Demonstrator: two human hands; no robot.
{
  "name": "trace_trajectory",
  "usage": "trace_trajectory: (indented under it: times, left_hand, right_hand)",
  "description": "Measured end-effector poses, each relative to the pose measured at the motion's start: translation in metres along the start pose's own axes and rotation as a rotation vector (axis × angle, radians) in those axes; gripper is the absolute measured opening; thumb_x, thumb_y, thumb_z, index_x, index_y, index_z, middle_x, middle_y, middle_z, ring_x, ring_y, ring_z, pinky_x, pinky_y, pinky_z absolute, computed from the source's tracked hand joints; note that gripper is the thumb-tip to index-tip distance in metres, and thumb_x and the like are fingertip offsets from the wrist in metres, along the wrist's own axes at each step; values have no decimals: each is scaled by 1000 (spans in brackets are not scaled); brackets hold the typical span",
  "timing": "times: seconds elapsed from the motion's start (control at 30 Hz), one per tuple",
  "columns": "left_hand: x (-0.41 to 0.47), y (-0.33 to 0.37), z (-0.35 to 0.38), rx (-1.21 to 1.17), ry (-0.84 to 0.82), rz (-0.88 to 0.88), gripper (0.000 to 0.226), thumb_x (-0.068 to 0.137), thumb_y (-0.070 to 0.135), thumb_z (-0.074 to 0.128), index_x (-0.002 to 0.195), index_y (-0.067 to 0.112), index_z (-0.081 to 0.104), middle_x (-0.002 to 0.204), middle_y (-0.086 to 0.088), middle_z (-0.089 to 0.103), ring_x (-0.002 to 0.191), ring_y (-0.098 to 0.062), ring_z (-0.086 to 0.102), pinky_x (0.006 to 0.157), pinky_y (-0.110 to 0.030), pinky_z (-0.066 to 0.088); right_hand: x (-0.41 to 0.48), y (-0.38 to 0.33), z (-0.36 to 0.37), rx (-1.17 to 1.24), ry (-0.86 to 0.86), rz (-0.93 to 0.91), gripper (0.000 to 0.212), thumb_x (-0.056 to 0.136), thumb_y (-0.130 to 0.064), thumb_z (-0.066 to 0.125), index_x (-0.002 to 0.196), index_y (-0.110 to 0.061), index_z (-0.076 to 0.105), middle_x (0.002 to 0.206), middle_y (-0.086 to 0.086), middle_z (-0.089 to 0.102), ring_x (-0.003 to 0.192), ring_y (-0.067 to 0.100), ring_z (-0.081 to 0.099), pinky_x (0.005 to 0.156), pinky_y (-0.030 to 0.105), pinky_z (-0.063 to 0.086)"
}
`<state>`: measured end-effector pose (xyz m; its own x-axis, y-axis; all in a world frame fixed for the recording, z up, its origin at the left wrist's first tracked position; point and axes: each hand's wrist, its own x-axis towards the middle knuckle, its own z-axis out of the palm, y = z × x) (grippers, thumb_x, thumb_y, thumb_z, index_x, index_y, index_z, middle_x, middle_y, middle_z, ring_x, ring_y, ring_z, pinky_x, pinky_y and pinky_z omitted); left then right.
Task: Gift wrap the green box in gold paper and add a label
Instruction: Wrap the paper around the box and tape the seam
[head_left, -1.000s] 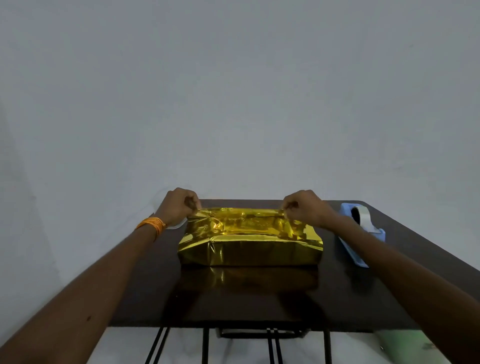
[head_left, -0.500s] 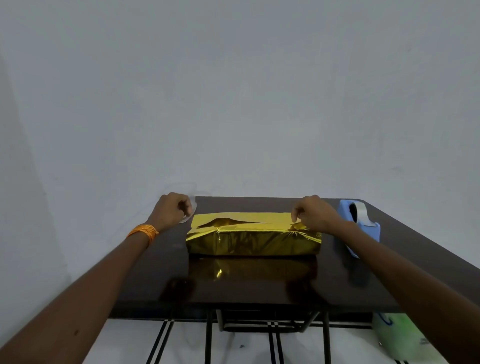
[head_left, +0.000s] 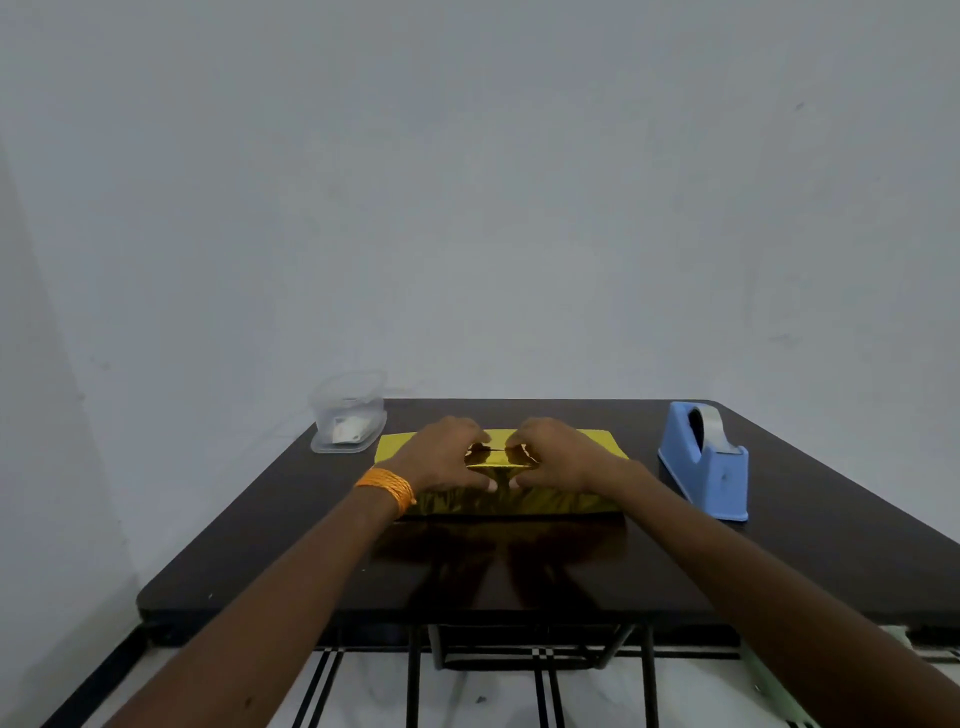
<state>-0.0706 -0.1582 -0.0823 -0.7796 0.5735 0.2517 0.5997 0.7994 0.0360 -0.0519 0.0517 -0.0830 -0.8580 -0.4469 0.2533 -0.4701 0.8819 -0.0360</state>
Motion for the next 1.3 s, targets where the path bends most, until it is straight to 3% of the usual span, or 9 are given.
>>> trace_trajectory:
  times: [0.1, 0.37, 0.73, 0.87, 1.0, 1.1, 1.23, 1.3]
  left_hand:
    - [-1, -4, 8, 17, 81, 41, 55, 81, 54, 70, 123, 19, 62, 119, 1, 61, 110, -19, 56, 88, -35, 48]
    - [-4, -7, 14, -25, 208, 28, 55, 81, 57, 68, 124, 24, 65, 123, 5, 63, 111, -14, 55, 87, -30, 48]
    - [-30, -34, 0, -115, 202, -68, 49, 69, 64, 75, 95, 22, 71, 96, 6, 66, 84, -9, 58, 70, -30, 50]
    - [-36, -31, -11, -63, 270, -104, 65, 65, 85, 51, 78, 23, 69, 79, 10, 65, 74, -7, 58, 62, -31, 50]
    - [-31, -15, -18, -153, 422, -119, 69, 84, 78, 35, 59, 18, 58, 56, 3, 54, 54, -10, 49, 54, -31, 40]
    - [-19, 0, -20, -233, 456, -119, 75, 89, 74, 29, 68, 13, 67, 60, -4, 62, 57, -18, 56, 59, -40, 47]
    - [6, 30, -20, -356, 459, -89, 58, 94, 58, 43, 72, 11, 69, 62, -4, 64, 60, -20, 58, 59, -39, 46]
    - [20, 50, -17, -396, 444, -57, 37, 95, 41, 55, 76, 14, 71, 68, 1, 66, 65, -15, 58, 60, -31, 44]
  right_hand:
    - [-6, 3, 4, 18, 77, -28, 44, 88, -37, 72, 126, -17, 64, 121, 0, 61, 110, 18, 54, 88, 31, 46]
    - [-7, 7, 1, 55, 121, -24, 41, 86, -39, 73, 122, -19, 68, 116, -1, 63, 105, 16, 56, 86, 37, 50]
    - [-12, 11, 5, 93, 146, 4, 44, 83, -43, 75, 121, -20, 70, 114, -3, 64, 102, 15, 56, 83, 38, 52]
    - [-12, 9, 4, 99, 140, 8, 45, 84, -40, 75, 123, -19, 69, 116, -3, 63, 104, 15, 56, 85, 37, 51]
    - [-12, 12, 3, 181, 101, 4, 51, 81, -39, 78, 127, -21, 65, 121, -3, 62, 107, 14, 55, 88, 35, 50]
    - [-20, 16, -6, 367, 189, 45, 51, 79, -40, 81, 125, -20, 66, 120, -3, 64, 104, 11, 59, 88, 31, 52]
    - [-41, 34, -32, 417, 386, 194, 23, 89, -33, 72, 105, -17, 73, 99, -7, 69, 86, 0, 60, 74, 15, 44]
    - [-56, 51, -45, 411, 458, 321, 11, 91, -27, 68, 92, -19, 75, 87, -10, 69, 81, 0, 61, 70, 18, 41]
